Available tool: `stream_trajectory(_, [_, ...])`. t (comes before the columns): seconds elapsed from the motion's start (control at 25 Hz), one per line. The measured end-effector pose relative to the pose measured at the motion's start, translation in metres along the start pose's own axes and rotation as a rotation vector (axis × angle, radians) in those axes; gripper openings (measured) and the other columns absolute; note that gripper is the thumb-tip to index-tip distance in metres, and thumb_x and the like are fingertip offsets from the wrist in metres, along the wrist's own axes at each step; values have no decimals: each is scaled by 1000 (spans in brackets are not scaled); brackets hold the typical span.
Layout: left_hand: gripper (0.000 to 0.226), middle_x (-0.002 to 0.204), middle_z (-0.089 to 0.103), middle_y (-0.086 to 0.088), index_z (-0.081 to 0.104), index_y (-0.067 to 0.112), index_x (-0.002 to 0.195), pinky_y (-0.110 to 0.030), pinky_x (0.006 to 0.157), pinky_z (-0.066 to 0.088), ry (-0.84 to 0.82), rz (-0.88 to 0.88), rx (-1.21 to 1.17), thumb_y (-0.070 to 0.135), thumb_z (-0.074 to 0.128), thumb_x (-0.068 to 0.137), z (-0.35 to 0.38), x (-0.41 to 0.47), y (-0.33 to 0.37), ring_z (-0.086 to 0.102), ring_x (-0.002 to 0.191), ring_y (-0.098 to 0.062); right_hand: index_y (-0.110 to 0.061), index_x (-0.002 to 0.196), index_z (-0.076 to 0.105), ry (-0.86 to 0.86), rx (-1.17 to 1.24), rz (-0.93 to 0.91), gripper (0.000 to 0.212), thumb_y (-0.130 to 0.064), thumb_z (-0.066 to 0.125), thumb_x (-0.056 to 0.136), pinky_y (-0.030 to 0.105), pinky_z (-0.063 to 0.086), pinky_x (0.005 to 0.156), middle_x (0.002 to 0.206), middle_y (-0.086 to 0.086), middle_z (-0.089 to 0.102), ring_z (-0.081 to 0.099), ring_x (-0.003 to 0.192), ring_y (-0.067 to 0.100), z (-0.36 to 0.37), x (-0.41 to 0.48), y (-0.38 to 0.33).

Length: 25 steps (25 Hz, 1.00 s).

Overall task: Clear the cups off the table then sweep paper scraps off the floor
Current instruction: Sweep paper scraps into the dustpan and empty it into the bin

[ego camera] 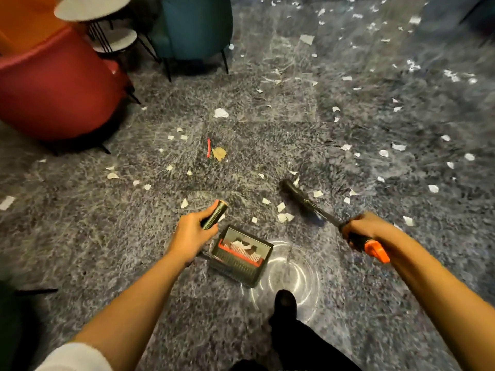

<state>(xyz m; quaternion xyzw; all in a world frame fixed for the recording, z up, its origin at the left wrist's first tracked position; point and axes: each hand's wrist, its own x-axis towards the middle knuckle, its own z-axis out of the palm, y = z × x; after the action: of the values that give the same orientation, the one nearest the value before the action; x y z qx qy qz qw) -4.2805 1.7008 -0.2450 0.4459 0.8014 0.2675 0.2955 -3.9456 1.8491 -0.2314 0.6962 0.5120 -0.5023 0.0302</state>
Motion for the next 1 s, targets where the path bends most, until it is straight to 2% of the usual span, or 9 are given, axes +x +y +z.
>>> stream_trajectory(0.08, [56,105,68,-8,54,18,131,-5,50,44,-5,-19,-29,3,71,80,1,28,5,55,63,3,8,71,64,8,-37,5,6,2,63,71,30,45,51,51,17,58,54,44,25,-2,22,-19])
stream_trajectory(0.24, [56,111,68,-7,53,20,131,-8,59,46,-47,-9,-8,5,72,80,-2,66,11,60,72,-3,4,67,54,-44,-58,3,10,11,58,74,13,34,31,36,7,49,44,23,12,29,31,-41])
stream_trajectory(0.36, [54,112,69,-9,54,18,131,-11,57,47,-78,41,1,5,71,81,-10,100,17,63,73,-9,4,77,58,-145,-84,47,7,11,57,75,14,34,31,43,8,49,44,23,10,65,21,-44])
stream_trajectory(0.48, [56,110,69,-10,52,20,133,-25,61,52,-121,81,39,8,70,82,-20,127,24,63,71,-16,7,89,59,-216,-75,77,12,9,58,77,15,35,33,54,10,49,45,26,12,89,3,-47])
stream_trajectory(0.56, [57,112,68,-9,52,21,134,-16,59,48,-154,121,59,8,70,82,-22,136,26,61,70,-12,9,100,61,-262,-104,77,25,8,58,76,17,37,34,55,10,49,46,31,14,95,-11,-48])
stream_trajectory(0.64, [58,112,68,-10,51,19,134,-10,58,44,-183,166,81,7,70,81,-25,141,24,59,71,-9,2,107,63,-304,-114,85,33,6,58,75,16,37,35,54,8,50,47,32,14,99,-27,-51])
stream_trajectory(0.8, [60,114,67,-11,50,20,135,-24,68,50,-209,179,72,7,71,81,-34,141,12,63,78,-13,-14,107,61,-313,0,117,39,9,55,75,16,36,34,42,2,52,47,29,12,89,-55,-49])
stream_trajectory(0.92, [59,121,64,-11,50,19,134,-26,77,53,-207,183,41,6,71,81,-35,136,6,65,90,-17,-7,119,56,-302,124,145,47,16,49,79,14,34,30,38,3,51,46,26,12,72,-66,-47])
stream_trajectory(1.0, [59,122,63,-11,50,18,134,-19,73,53,-217,193,35,6,71,81,-33,135,5,65,86,-14,-1,121,54,-293,186,151,46,19,45,81,14,35,28,37,5,51,46,25,13,61,-72,-49])
